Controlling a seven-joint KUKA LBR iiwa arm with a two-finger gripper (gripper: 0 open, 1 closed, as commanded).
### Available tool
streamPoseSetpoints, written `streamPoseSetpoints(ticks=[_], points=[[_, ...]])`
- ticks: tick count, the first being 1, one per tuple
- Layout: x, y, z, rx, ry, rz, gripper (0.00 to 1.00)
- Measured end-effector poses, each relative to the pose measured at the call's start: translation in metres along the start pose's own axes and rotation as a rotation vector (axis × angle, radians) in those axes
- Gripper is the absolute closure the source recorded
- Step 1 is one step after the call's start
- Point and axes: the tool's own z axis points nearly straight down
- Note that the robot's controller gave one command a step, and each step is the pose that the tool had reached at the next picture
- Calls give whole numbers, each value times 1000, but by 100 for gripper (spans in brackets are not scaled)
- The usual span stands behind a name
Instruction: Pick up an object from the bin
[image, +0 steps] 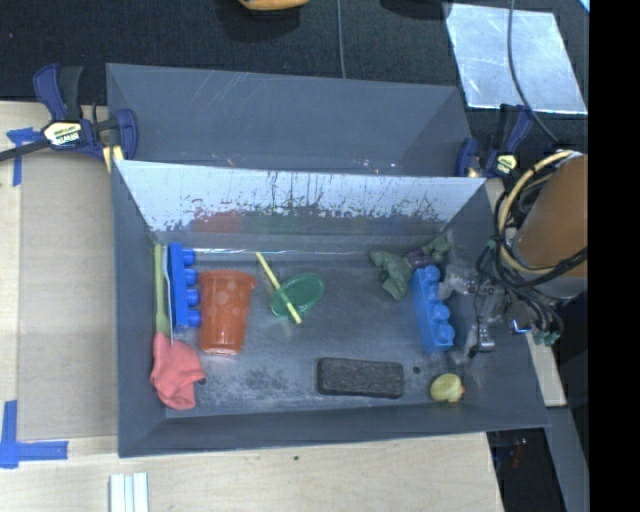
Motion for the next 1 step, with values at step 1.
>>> streamPoseSetpoints(ticks=[1], points=[[-57,25,61,-4,14,-272,0]])
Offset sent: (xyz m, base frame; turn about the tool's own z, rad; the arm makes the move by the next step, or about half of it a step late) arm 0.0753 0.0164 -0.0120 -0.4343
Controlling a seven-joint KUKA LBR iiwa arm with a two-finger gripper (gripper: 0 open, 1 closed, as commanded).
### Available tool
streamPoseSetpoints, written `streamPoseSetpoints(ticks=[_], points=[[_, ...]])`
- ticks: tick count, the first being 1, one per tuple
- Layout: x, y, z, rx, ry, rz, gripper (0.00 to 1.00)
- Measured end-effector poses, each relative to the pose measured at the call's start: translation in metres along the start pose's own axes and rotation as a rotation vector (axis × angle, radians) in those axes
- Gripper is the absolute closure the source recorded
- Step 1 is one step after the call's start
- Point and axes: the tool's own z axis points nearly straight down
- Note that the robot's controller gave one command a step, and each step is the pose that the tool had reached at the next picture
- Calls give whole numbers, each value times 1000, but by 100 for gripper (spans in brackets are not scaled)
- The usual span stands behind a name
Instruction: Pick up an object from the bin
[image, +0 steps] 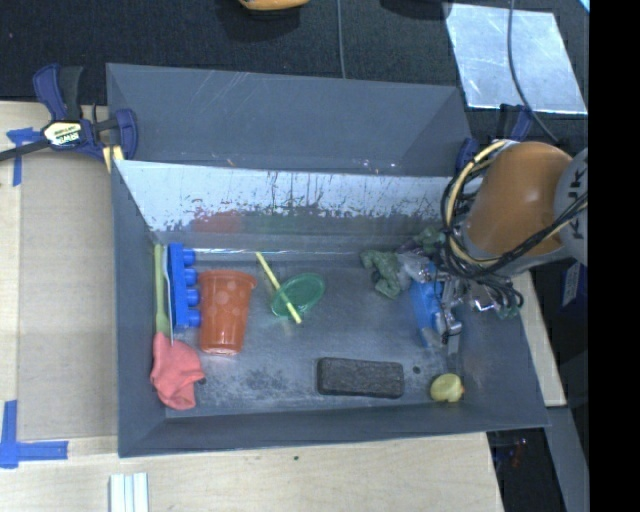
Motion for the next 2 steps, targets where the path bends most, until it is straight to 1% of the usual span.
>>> streamPoseSetpoints(ticks=[1,2], points=[[-16,-14,-52,14,-22,-162,0],[-31,-3,-35,2,-9,-572,0]])
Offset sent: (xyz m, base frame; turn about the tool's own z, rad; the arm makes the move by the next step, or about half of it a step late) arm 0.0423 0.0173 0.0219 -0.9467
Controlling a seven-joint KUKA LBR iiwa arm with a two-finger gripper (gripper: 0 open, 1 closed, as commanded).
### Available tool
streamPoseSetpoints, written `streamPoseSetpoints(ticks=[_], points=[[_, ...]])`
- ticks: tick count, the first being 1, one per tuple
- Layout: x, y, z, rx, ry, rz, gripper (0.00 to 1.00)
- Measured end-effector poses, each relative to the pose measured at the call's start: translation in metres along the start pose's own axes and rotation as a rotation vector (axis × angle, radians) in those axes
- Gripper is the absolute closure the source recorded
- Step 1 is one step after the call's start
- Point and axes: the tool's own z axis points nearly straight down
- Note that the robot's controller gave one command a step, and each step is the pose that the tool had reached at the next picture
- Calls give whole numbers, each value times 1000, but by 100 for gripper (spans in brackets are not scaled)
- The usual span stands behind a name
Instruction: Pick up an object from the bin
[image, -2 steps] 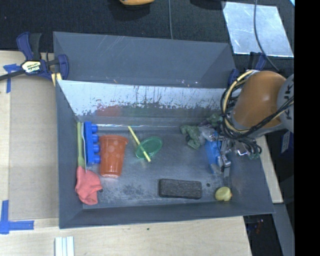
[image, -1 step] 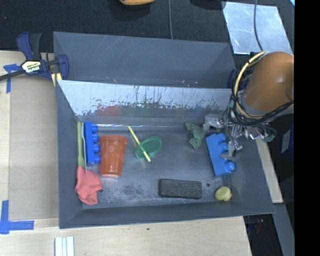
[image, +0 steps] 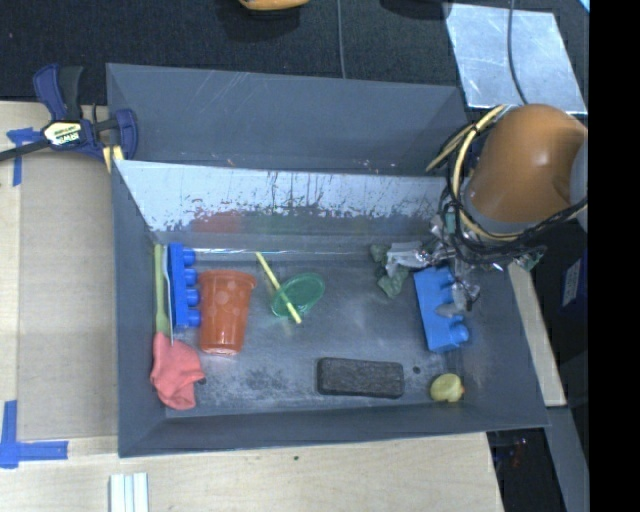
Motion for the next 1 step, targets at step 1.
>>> streamPoseSetpoints(ticks=[1], points=[[10,-4,33,9,-8,-46,0]])
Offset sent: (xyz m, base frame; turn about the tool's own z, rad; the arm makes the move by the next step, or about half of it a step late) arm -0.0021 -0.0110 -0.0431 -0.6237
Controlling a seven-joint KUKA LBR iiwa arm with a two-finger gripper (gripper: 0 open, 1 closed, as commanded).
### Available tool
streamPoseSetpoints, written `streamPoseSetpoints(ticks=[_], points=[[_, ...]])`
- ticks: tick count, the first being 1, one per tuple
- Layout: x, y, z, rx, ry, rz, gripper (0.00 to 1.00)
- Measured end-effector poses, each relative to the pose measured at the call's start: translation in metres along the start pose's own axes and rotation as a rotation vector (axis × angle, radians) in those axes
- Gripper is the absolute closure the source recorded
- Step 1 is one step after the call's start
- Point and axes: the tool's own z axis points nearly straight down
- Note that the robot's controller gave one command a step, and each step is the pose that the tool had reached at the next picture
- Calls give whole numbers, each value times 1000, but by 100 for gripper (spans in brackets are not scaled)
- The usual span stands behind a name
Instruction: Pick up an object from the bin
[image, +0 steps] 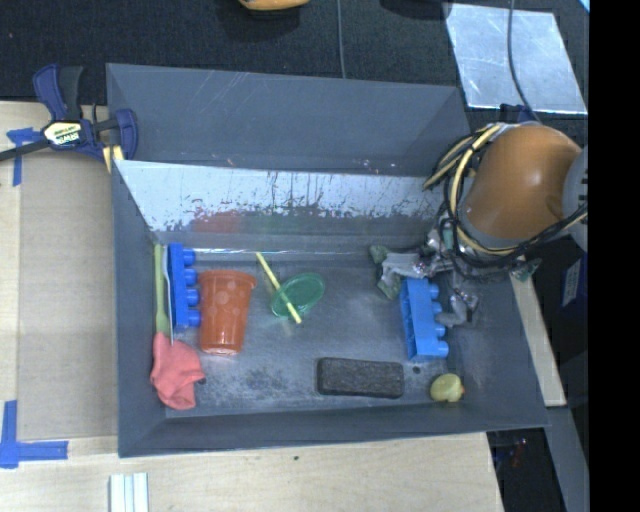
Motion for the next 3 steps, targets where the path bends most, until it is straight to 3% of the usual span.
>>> streamPoseSetpoints(ticks=[1,2,3], points=[[-6,-4,5,6,-9,-578,100],[-6,-4,4,5,-9,-577,100],[-3,-1,-34,-5,-5,-576,100]])
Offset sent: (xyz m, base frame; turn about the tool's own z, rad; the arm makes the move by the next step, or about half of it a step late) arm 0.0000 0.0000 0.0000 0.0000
